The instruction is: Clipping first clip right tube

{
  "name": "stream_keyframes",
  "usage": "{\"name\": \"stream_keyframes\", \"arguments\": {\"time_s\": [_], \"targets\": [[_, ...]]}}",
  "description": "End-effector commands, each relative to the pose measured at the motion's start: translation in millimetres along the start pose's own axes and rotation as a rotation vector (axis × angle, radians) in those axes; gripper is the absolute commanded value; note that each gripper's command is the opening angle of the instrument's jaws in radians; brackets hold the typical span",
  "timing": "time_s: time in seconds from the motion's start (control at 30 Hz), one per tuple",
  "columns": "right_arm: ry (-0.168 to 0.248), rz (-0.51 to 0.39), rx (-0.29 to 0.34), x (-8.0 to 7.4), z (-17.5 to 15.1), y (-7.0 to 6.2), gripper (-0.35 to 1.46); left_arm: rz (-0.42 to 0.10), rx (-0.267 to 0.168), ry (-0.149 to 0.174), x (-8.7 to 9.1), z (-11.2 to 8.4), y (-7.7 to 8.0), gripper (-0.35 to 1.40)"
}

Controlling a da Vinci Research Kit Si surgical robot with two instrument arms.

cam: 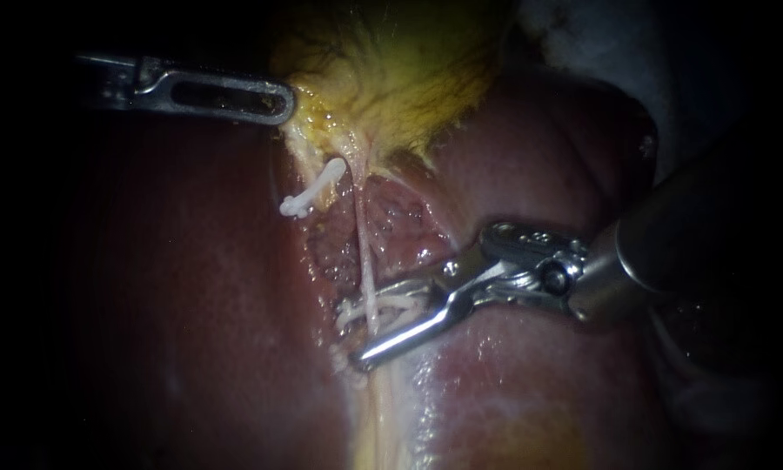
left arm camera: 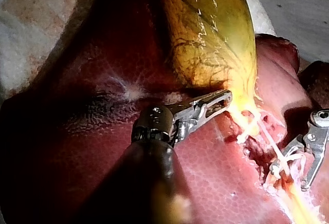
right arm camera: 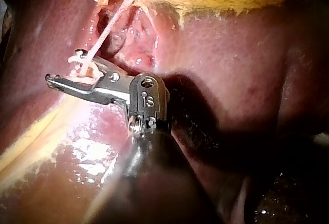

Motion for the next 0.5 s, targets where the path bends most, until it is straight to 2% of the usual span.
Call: {"name": "stream_keyframes", "arguments": {"time_s": [0.03, 0.27, 0.37, 0.43, 0.5], "targets": [[-0.004, -0.001, 0.007, 0.0, 0.3, -0.2, 0.51, 0.0, 0.0, 0.0, 0.0, 0.0, 0.0, -0.35], [-0.016, -0.002, 0.029, 0.0, 0.9, -0.6, 0.41, 0.0, 0.0, 0.0, 0.0, 0.0, 0.0, -0.35], [-0.005, -0.002, 0.014, 0.0, 0.9, -0.5, 0.26, 0.0, 0.0, 0.0, 0.0, 0.0, 0.0, -0.35], [0.003, -0.002, 0.004, 0.0, 0.8, -0.4, 0.08, 0.0, 0.0, 0.0, 0.0, 0.0, 0.0, -0.35], [0.003, 0.01, 0.003, 0.0, 0.8, -0.4, 0.0, 0.0, 0.0, 0.0, 0.0, 0.0, 0.0, -0.35]]}}
